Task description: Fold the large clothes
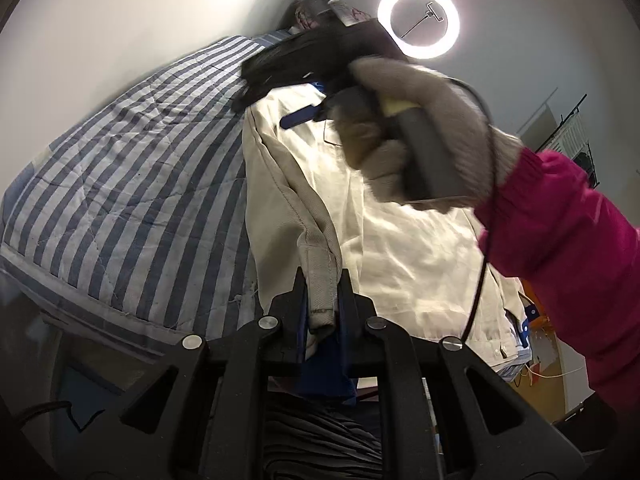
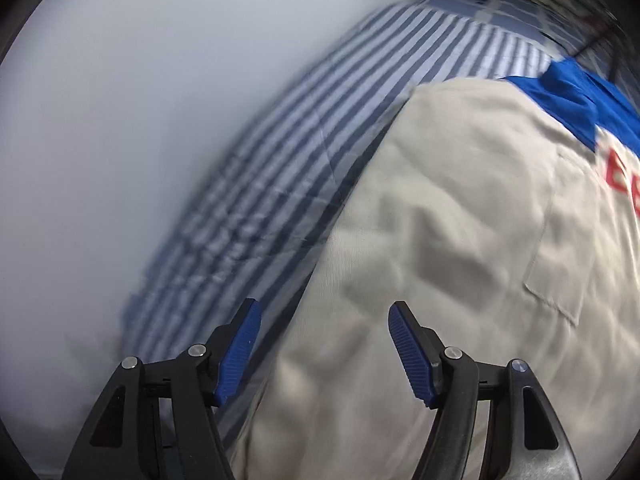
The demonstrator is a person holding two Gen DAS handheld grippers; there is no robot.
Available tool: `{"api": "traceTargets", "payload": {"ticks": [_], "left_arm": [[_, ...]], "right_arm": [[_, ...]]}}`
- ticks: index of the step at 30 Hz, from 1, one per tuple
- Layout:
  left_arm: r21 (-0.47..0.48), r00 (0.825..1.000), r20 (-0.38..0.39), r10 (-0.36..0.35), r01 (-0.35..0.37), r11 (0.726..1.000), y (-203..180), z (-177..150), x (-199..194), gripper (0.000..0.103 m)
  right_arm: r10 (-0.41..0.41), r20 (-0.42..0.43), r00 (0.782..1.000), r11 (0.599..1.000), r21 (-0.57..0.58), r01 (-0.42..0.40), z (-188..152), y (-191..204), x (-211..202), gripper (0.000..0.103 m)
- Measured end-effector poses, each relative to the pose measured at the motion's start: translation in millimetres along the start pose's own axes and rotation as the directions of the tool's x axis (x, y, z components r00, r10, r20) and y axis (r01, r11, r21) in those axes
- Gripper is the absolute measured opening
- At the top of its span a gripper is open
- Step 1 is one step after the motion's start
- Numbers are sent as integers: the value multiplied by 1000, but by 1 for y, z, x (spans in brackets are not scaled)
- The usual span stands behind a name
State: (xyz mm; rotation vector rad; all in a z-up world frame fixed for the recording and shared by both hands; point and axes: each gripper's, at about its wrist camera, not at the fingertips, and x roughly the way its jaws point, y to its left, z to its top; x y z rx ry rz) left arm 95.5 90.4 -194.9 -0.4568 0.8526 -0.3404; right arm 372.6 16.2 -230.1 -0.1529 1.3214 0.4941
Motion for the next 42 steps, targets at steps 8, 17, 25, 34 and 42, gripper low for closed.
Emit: {"api": "traceTargets", "payload": {"ticks": [8,17,25,34,42], "left_arm": [[49,1000,1,7,-7,999,-20,1,3,10],[230,1000,-12,27,-23,973,-77,-7,14,10],[362,996,-83,27,5,932,-129,-24,35,10],[393,979,-198,51,31,919,-159,-52,89,10],[373,962,-272,-3,109,921,-160,-59,79,14]], "right_arm": [[-77,-2,997,997,0,77,-3,-16,17,15],[176,228,958,966,145,-212,-48,-101,-67,3],[255,419,871,852,328,-407,-126,-194,-89,3],[176,371,912,819,458,-345,-160,-240,-48,3],[99,340,935,840,475,-262,-170,-248,-57,33]]}}
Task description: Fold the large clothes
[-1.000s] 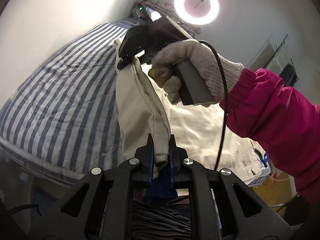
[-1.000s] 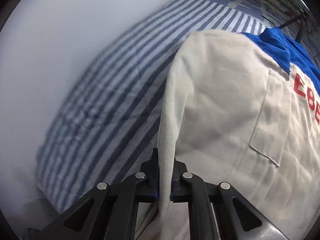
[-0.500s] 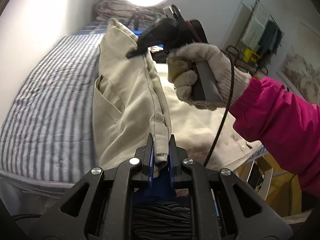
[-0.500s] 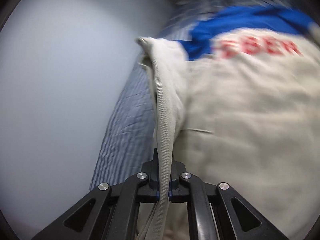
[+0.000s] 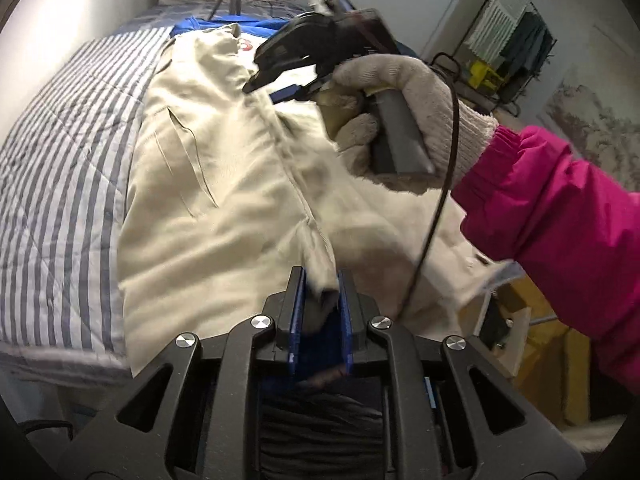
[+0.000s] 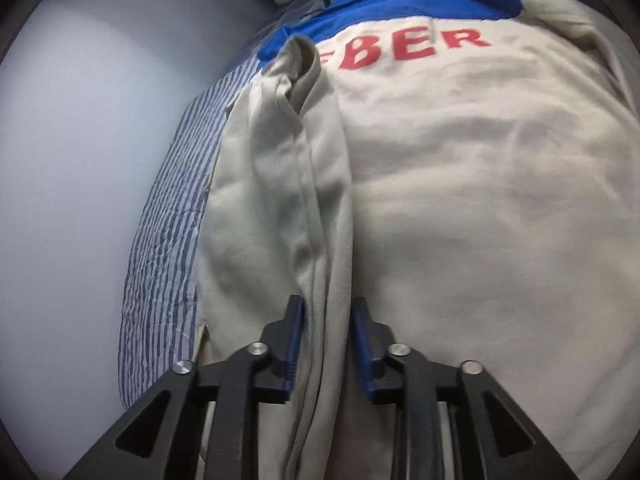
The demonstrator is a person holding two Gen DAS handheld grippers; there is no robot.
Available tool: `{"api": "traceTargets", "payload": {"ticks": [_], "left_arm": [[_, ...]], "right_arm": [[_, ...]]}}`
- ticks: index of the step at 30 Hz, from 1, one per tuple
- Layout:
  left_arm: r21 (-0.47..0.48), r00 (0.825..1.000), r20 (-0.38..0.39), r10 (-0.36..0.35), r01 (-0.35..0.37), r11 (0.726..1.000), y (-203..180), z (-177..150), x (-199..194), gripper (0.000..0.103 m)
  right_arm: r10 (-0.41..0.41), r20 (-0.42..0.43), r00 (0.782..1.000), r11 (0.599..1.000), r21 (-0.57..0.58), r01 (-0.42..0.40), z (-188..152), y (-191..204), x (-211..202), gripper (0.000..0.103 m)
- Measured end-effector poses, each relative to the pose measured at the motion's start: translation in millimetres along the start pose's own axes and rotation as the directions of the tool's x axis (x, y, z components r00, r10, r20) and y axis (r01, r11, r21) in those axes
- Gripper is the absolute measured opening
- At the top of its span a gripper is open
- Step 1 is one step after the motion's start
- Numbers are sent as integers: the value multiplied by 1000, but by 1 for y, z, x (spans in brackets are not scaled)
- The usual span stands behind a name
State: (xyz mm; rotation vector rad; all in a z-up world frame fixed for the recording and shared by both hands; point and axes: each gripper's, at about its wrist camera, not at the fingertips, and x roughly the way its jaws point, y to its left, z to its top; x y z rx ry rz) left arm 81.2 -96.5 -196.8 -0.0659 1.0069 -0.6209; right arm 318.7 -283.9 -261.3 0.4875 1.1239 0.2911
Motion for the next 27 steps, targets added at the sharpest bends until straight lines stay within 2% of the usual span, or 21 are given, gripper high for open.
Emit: {"api": "traceTargets", "payload": {"ticks": [5,8,10,13,16,20,22,24,27], "left_arm": [[-14,995,84,-45,46,999,14,-15,-54,14],[-85,991,130,0,11,996,40,-13,-71,14],[-118,989,141,35,-18,993,51,-9,-69,14],[-185,988,149,47,-19,983,69,4,-56,14],[-190,986,156,54,-23,982,78,13,-44,14],[-156,997,83,3,10,988,78,20,-9,14],[-114,1000,28,-15,18,993,71,11,6,14],[-83,1000,-24,-14,12,996,66,-2,19,14],[-107,999,-21,-38,35,994,72,-17,26,14]], "right_arm": [[39,106,994,993,-114,-27,5,3,-61,35],[80,176,981,979,-198,-45,18,11,-87,35],[107,202,973,967,-249,-54,33,27,-89,35],[107,199,974,956,-289,-46,63,45,-73,35],[101,182,978,948,-317,-39,81,62,-42,34],[87,163,983,940,-340,-27,104,74,5,34],[70,155,985,940,-341,-13,110,74,24,34],[2,161,987,945,-323,51,119,66,47,31],[-173,147,974,955,-215,203,131,32,74,28]]}}
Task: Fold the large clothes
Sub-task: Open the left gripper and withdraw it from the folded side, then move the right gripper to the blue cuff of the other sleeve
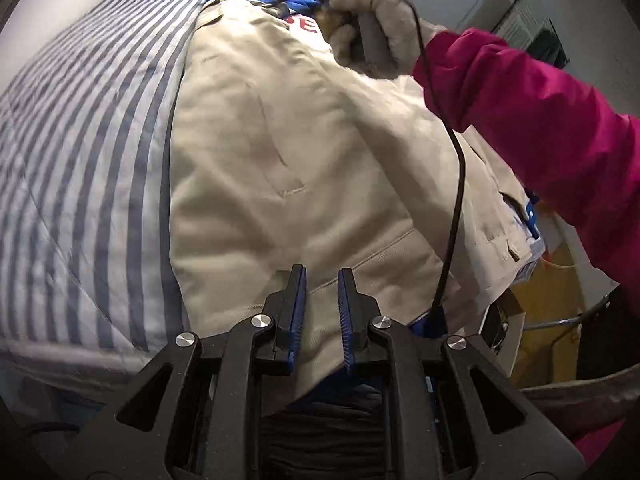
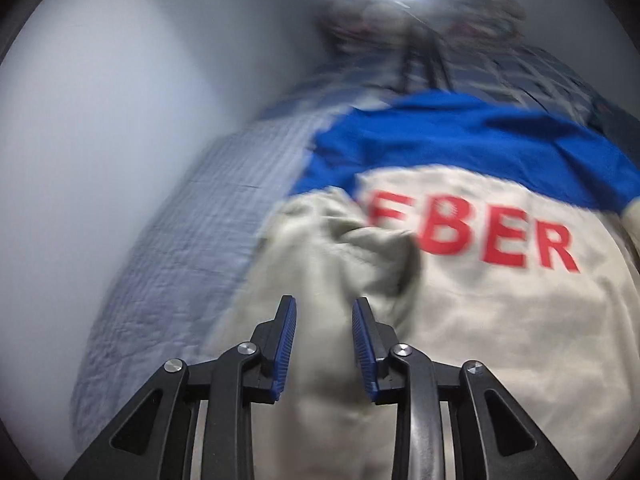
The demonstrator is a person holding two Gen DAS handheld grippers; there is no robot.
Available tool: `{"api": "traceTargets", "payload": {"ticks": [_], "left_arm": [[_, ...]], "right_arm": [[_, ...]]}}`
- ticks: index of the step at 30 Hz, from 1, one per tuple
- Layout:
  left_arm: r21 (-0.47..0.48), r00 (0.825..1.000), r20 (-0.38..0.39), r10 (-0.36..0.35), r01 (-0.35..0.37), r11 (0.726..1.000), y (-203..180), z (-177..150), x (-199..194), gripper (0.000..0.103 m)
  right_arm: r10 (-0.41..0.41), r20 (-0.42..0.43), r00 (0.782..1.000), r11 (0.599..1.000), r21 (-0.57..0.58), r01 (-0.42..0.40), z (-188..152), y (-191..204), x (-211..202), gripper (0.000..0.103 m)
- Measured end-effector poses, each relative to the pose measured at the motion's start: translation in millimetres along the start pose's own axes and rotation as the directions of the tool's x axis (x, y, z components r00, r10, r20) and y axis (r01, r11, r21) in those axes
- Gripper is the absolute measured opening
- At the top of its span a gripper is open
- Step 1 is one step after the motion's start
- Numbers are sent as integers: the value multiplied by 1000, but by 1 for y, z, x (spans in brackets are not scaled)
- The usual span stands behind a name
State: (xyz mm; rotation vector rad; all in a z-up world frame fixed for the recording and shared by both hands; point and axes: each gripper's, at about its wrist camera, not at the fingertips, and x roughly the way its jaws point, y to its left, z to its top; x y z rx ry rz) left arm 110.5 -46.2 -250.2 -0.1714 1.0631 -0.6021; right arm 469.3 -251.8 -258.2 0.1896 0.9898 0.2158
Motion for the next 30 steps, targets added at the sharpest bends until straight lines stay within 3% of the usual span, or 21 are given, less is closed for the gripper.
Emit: {"api": "traceTargets", "payload": {"ticks": [1,2,6,8,12,15,21,27,30], "left_arm": [[-4,1000,6,-12,12,1000,3,-2,0,14],[1,1000,3,-17,17,1000,4,-2,0,14],[24,1000,5,-28,28,999,2,-5,-7,14],[19,999,9,-43,43,999,-2,-6,-21,14],[-23,992,128,-13,16,1000,2,-2,-71,14],[-46,976,214,37,-27,999,11,2,-112,14],[-53,940,331,86,-72,996,21,18,-175,14],[13,897,437,67,-80,997,3,51,-209,14],[18,890,453,60,-77,997,-4,69,-216,14]], "right_arm": [[-14,-47,999,999,45,16,-5,-18,14,32],[31,-47,998,997,71,-27,-9,-26,17,33],[76,-3,997,991,113,-75,-13,-33,-14,34],[93,46,995,992,82,-97,-16,-27,-46,35],[99,124,987,995,1,-100,-29,-14,-117,35],[93,201,975,995,-58,-83,-51,0,-178,47],[80,372,925,995,-92,-49,-110,25,-297,65],[-25,376,926,991,-110,71,-137,50,-368,87],[-55,387,921,991,-91,98,-153,57,-394,87]]}}
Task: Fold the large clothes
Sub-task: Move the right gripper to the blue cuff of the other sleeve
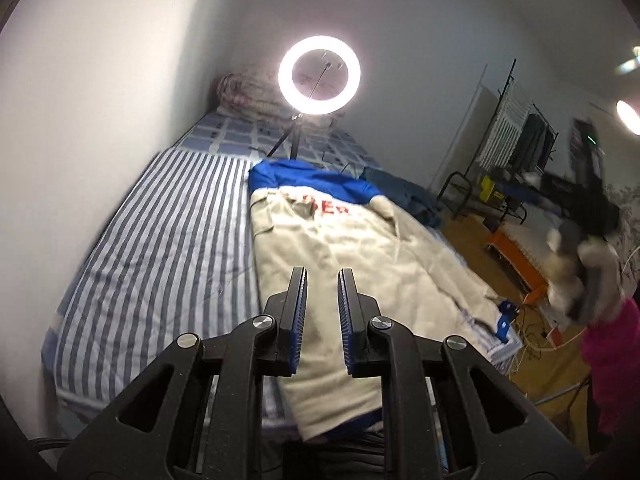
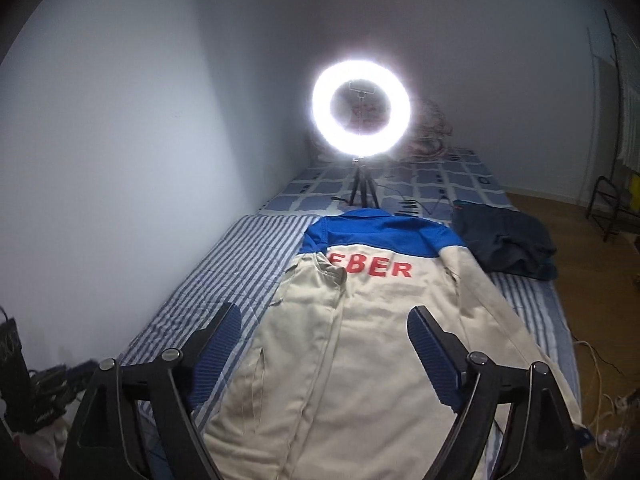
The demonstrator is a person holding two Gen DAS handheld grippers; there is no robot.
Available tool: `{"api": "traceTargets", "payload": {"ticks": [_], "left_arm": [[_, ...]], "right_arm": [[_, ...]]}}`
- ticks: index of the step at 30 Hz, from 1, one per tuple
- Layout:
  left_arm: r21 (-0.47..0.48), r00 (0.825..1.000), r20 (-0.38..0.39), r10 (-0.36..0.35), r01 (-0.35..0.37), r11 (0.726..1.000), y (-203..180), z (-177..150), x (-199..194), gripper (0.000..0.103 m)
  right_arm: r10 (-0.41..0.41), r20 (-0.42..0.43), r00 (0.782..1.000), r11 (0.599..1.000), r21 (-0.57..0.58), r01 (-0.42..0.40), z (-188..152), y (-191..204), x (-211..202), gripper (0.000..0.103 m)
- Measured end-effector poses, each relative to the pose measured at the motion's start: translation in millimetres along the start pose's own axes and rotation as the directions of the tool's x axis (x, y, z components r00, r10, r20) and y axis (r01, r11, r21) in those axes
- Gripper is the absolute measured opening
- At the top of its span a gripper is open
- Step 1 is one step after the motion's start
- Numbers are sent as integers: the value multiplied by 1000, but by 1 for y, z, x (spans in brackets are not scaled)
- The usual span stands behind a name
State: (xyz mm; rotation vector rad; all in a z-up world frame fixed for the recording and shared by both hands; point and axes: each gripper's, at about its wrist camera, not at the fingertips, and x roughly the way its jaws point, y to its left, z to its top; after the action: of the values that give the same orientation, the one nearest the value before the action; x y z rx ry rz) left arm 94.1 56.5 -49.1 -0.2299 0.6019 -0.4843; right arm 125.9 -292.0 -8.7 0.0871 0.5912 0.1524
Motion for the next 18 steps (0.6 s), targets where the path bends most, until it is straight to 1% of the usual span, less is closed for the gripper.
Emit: {"api": "traceTargets", "payload": {"ticks": [1,2,4,5,6,8,10,12,14,18], "left_arm": [[-1,1000,8,-4,4,1000,-4,5,2,17],[-5,1000,14,-4,4,1000,-6,10,2,24],[-26,1000,19,2,-1,1000,-7,22,2,63],[-34,1000,27,2,-1,999,-9,25,0,67],[-35,999,34,0,1,999,-11,30,-2,67],[-25,999,40,-2,3,1000,-17,36,-3,69],[-16,998,49,-26,27,1000,-23,41,-6,71],[-16,997,59,-54,55,998,-30,46,-7,71],[-3,996,62,-69,69,998,-42,49,-2,71],[33,995,31,-95,94,995,-70,49,11,71]], "right_arm": [[-25,3,1000,1000,3,25,-1,2,-10,87],[-54,-1,999,999,3,54,-3,3,-15,88],[-99,3,995,995,2,99,-5,5,-31,90],[-113,17,994,994,5,112,-7,6,-40,91],[-132,34,991,991,12,132,-9,6,-52,95],[-156,58,986,988,11,155,-11,6,-70,99],[-194,70,978,981,-7,195,-14,4,-84,99],[-226,72,971,973,-21,228,-19,0,-94,99],[-258,69,964,965,-34,260,-26,-7,-102,97],[-296,68,953,954,-23,298,-43,-42,-111,96]]}}
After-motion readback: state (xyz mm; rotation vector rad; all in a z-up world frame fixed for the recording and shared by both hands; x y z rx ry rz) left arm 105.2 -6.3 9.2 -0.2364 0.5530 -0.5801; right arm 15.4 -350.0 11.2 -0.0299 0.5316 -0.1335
